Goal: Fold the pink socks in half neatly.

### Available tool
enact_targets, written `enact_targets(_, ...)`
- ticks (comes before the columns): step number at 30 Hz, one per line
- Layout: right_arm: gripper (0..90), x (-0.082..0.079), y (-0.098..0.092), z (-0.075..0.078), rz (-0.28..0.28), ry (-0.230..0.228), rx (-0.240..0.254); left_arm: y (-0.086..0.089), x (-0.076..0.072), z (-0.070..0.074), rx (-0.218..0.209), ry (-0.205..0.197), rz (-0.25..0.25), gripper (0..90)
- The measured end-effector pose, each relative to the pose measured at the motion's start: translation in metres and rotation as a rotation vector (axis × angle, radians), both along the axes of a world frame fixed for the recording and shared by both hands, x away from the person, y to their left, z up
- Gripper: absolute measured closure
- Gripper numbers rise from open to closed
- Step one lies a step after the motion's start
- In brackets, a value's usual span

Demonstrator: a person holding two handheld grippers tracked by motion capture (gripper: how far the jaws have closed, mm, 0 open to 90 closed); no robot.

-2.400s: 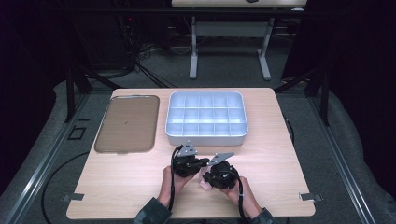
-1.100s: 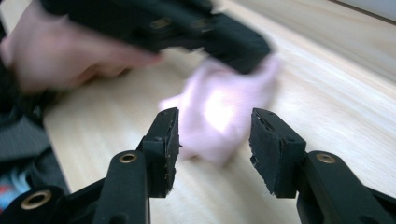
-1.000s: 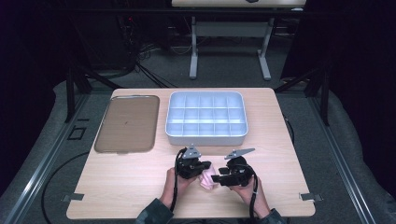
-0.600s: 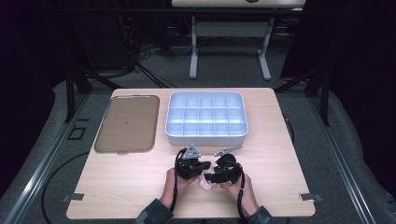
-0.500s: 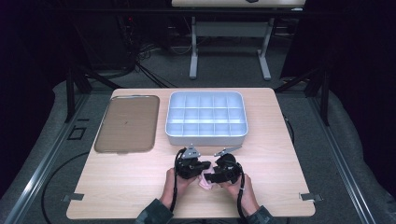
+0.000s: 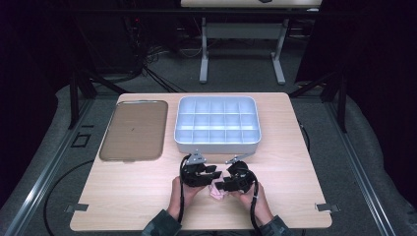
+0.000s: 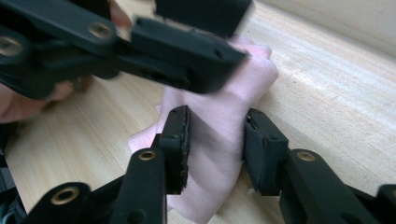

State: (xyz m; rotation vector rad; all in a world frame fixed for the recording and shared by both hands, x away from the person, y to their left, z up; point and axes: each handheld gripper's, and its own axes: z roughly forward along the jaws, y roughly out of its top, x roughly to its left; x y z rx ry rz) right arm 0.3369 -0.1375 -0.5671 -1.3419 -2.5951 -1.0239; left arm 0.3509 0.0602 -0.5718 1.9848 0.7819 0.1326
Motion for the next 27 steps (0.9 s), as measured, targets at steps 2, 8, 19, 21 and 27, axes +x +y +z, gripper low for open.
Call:
enact_targets(2, 65.6, 0.000, 0.000, 0.000, 0.009, 0.000, -0.003, 0.008, 0.001, 0.003, 0.005, -0.004, 0.026, 50.5)
enact_targets(8, 68.6, -0.002, 0.002, 0.002, 0.012, -0.016, -0.021, 0.038, -0.003, 0.010, 0.065, -0.015, 0.127, 28.9)
enact_targets(19, 71.0, -0.003, 0.006, 0.005, 0.033, -0.039, -0.064, 0.083, -0.028, -0.001, 0.196, -0.026, 0.254, 14.6)
enact_targets(21, 71.3, -0.002, 0.005, 0.004, 0.027, -0.036, -0.046, 0.086, -0.029, -0.003, 0.201, -0.021, 0.264, 13.2)
enact_targets(27, 71.8, -0.002, 0.003, 0.004, 0.028, -0.023, -0.031, 0.089, -0.031, -0.008, 0.224, -0.015, 0.273, 11.5)
